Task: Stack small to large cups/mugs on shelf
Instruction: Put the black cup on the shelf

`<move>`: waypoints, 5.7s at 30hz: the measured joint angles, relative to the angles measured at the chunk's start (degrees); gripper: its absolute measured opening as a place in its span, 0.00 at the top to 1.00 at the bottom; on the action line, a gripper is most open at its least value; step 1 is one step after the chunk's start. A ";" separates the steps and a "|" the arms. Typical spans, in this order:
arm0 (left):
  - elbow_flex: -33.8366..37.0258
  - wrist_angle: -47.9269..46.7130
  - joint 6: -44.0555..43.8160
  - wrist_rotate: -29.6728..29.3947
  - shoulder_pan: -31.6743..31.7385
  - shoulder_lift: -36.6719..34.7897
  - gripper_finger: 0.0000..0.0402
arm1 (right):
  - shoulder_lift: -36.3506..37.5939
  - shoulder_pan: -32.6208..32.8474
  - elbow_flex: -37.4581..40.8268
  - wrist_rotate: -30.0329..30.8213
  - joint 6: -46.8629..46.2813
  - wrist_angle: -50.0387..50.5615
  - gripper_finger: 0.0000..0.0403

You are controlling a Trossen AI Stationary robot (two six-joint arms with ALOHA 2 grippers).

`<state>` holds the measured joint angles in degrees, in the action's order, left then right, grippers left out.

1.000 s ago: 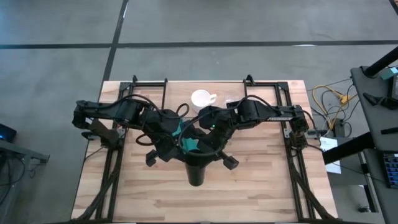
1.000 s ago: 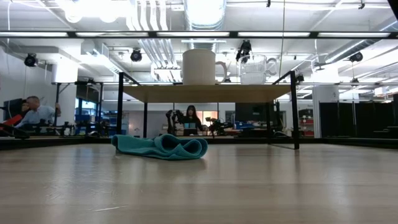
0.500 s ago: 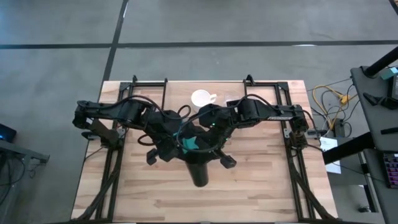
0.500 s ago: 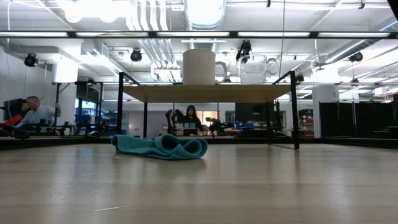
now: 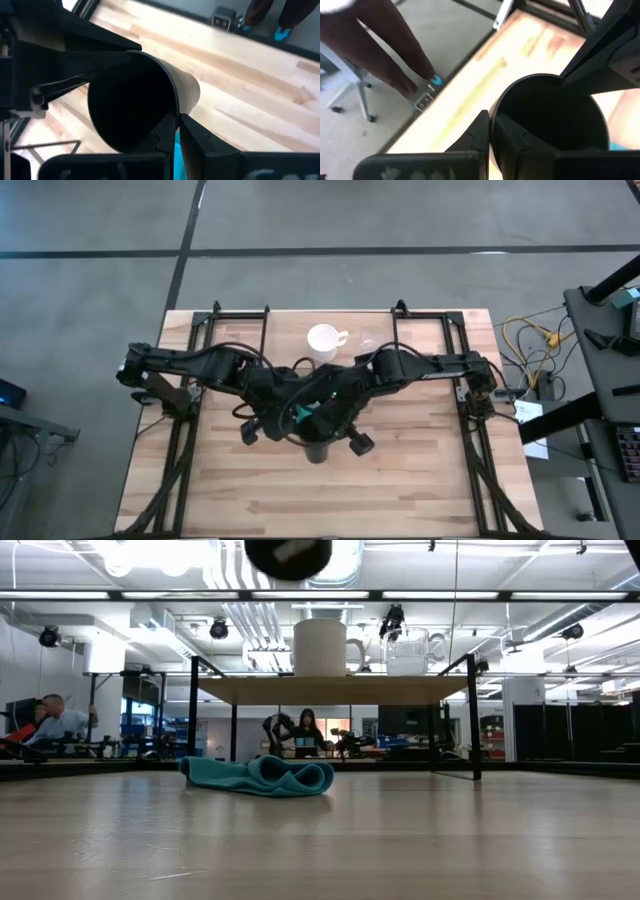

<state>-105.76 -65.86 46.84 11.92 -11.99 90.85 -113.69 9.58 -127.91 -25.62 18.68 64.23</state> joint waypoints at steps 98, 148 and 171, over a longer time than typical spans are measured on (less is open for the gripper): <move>31.83 15.07 -27.00 -2.05 -0.85 -13.32 1.00 | -6.60 5.63 29.13 21.31 -31.82 -33.43 0.76; 30.76 30.79 -44.01 -3.36 -6.07 -0.57 1.00 | 1.90 10.70 -6.23 32.87 -38.18 14.92 0.78; 30.87 35.95 -55.61 -3.36 -6.03 1.47 0.78 | 1.90 11.30 2.26 33.85 -37.53 16.71 0.79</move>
<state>-74.89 -29.91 -8.78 8.56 -18.02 92.32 -111.79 20.88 -125.64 8.23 -18.85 80.94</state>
